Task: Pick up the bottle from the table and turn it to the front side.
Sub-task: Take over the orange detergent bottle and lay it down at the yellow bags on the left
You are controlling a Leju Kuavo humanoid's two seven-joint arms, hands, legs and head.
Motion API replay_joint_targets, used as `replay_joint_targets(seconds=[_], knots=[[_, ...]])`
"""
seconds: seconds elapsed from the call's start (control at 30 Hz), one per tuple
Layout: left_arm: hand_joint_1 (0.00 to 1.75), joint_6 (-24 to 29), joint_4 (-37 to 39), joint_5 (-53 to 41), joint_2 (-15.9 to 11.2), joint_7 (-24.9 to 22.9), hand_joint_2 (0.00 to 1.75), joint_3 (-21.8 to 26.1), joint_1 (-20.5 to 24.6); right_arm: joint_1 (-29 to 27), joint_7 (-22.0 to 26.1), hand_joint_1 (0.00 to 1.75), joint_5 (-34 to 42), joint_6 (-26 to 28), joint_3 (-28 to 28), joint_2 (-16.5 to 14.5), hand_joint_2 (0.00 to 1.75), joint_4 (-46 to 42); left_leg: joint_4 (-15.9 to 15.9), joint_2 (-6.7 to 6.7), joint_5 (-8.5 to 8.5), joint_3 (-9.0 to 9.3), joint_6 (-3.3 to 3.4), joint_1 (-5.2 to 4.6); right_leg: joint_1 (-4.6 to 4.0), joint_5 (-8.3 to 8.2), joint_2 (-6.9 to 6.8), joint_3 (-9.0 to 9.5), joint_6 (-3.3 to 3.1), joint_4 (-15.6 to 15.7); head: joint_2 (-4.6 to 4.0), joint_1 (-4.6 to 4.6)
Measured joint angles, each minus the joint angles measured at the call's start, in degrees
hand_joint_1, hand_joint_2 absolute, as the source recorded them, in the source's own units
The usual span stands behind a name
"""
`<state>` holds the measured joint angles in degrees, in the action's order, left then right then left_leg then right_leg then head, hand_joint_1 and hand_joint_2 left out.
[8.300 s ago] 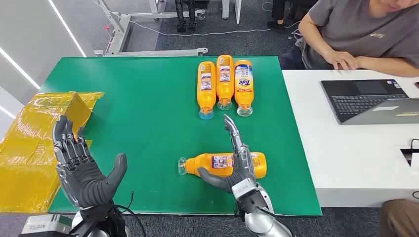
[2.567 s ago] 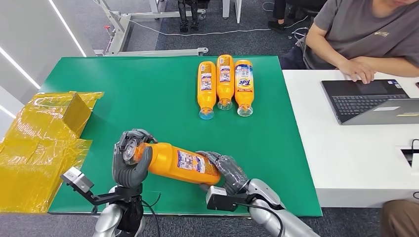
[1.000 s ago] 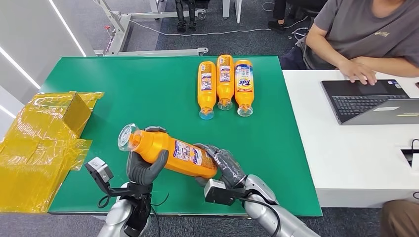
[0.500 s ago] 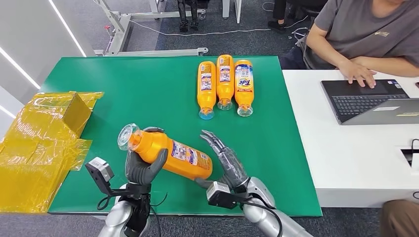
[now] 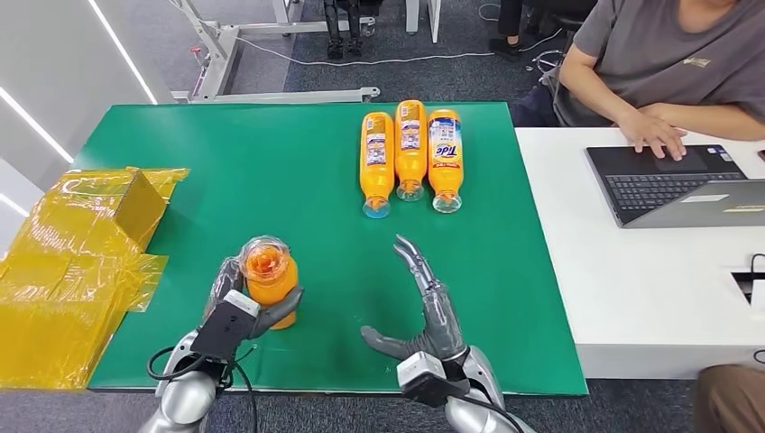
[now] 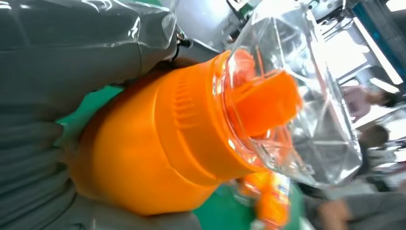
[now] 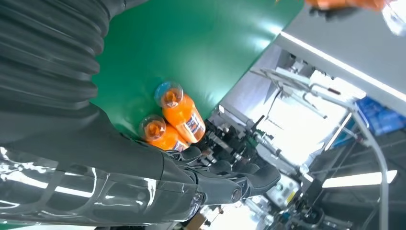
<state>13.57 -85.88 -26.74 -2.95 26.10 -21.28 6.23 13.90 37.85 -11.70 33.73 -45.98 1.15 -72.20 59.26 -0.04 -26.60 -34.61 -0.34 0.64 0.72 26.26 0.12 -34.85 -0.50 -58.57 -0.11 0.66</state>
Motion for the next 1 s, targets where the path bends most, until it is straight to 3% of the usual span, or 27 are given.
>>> replay_joint_targets(seconds=[0.17, 0.3, 0.4, 0.6, 0.77, 0.9, 1.0], knots=[[1.75, -1.49, -1.46, -10.51, -8.89, -3.21, 1.75, 2.55, 1.27, -1.71, -0.91, 0.0, 0.54, 0.07, 2.21, 0.12, 1.75, -3.95, -0.01, 0.08, 0.08, 0.04, -0.13, 0.06, -0.02, -0.02, 0.09, -0.03, -0.04, -0.04, 0.0, 0.0], [1.75, -7.29, -1.44, -16.65, -18.58, -3.85, 1.75, 3.61, 5.3, -2.11, -1.14, 0.0, 1.34, -0.07, 3.6, 0.24, 1.75, -6.03, -0.01, 0.06, 0.16, 0.04, -0.23, 0.1, -0.05, -0.03, 0.08, -0.06, -0.08, -0.11, 0.0, 0.0], [1.75, -10.27, -1.24, -18.18, -23.42, -3.89, 1.75, 3.7, 8.22, -2.43, -1.21, 0.0, 1.43, -0.05, 4.44, 0.25, 1.75, -7.63, -0.01, 0.06, 0.16, 0.04, -0.24, 0.09, -0.09, -0.04, 0.09, -0.06, -0.09, -0.13, 0.0, 0.01], [1.75, -13.66, 1.56, -21.75, -30.59, -3.58, 1.75, 1.5, 13.6, -3.18, -1.31, 0.0, 1.28, 0.15, 5.87, 0.25, 1.75, -9.63, 0.0, 0.08, 0.16, 0.02, -0.24, 0.08, -0.09, -0.05, 0.1, -0.08, -0.1, -0.11, 0.0, -0.01], [1.75, -13.34, 7.86, -24.67, -36.12, -1.71, 1.75, -2.19, 17.69, -4.02, -0.56, 0.0, 1.27, 0.21, 6.66, 0.25, 1.75, -10.51, -0.01, 0.13, 0.16, 0.03, -0.25, 0.09, -0.1, -0.05, 0.17, -0.1, -0.11, -0.11, 0.0, -0.01], [1.75, -11.49, 14.17, -26.96, -39.02, -1.34, 1.75, -5.28, 18.94, -4.34, 0.45, 0.0, 2.25, 0.48, 7.01, 0.25, 1.75, -11.22, -0.02, 0.14, 0.16, 0.03, -0.25, 0.09, -0.1, -0.04, 0.19, -0.13, -0.12, -0.12, 0.0, 0.0], [1.75, -9.76, 18.68, -27.47, -39.74, -1.05, 1.75, -6.75, 19.22, -4.55, 0.73, 0.0, 2.8, 1.16, 7.19, 0.25, 1.75, -12.03, -0.02, 0.13, 0.16, 0.01, -0.25, 0.09, -0.1, -0.04, 0.19, -0.12, -0.12, -0.12, 0.0, -0.01]])
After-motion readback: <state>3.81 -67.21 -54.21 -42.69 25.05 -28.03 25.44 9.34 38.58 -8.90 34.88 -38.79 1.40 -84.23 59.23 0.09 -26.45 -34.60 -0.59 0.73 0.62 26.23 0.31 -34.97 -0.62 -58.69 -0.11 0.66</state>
